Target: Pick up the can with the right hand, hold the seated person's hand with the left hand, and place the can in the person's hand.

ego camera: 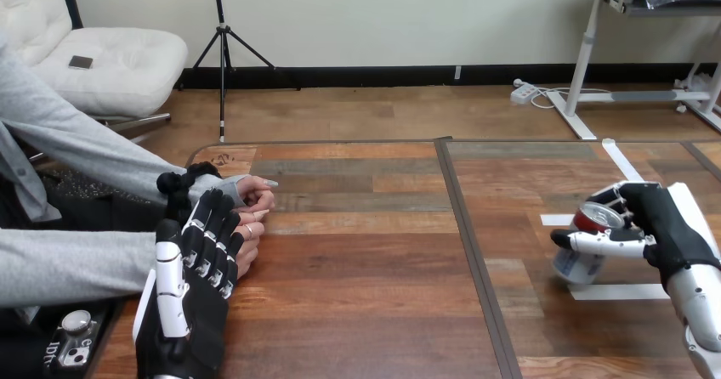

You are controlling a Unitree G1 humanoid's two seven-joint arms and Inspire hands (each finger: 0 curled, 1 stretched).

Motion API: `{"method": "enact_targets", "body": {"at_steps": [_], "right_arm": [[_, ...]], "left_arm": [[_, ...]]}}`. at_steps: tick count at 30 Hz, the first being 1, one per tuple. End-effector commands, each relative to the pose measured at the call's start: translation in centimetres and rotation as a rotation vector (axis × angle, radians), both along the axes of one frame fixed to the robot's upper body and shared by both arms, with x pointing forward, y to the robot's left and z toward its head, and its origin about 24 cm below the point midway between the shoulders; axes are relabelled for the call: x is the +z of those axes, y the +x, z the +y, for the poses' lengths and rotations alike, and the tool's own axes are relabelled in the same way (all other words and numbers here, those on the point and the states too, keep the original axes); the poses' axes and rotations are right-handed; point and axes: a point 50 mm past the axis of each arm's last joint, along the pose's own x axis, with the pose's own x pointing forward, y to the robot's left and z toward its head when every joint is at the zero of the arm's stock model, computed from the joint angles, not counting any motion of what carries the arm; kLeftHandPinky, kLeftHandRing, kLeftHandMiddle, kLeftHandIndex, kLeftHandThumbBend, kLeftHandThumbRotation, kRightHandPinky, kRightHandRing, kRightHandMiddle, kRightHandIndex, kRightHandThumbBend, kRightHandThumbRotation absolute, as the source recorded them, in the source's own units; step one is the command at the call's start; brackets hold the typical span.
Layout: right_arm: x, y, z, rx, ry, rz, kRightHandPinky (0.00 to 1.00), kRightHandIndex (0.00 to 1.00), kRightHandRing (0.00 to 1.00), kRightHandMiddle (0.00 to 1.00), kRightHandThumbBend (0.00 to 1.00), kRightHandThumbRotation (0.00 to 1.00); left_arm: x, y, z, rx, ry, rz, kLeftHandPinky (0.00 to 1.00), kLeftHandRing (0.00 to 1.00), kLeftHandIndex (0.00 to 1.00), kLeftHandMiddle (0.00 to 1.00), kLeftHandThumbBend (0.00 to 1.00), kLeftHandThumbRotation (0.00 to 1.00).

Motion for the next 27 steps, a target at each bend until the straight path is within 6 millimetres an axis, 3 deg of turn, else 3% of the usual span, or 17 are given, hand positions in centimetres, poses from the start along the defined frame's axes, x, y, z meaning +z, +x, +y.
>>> {"method": "enact_targets", "body": {"at_steps": [1, 16, 23, 27], "right_arm": [[3.7, 1.8, 0.5, 0.079, -0.028, -0.172, 0.35, 0.45, 0.38, 0.42, 0.8, 0.0], [4.7, 2.0, 0.8, 0.145, -0.052, -0.211, 0.3, 0.43, 0.34, 0.4, 0.8, 0.0], [5.3, 2.0, 1.0, 0.179, -0.082, -0.242, 0.26, 0.44, 0.3, 0.38, 0.8, 0.0], [5.5, 2.0, 1.0, 0.194, -0.079, -0.251, 0.24, 0.44, 0.29, 0.37, 0.8, 0.0]], "left_arm": [[1.9, 1.7, -0.3, -0.021, 0.018, -0.086, 1.0, 0.97, 0.93, 0.95, 0.59, 0.98], [1.9, 1.8, -0.2, -0.025, 0.025, -0.096, 1.0, 0.98, 0.94, 0.95, 0.56, 0.98], [2.6, 1.8, 0.0, -0.036, 0.163, -0.127, 1.0, 0.97, 0.93, 0.94, 0.57, 0.99], [3.3, 1.9, 0.1, -0.04, 0.258, -0.169, 0.98, 0.95, 0.91, 0.93, 0.58, 0.95]]}}
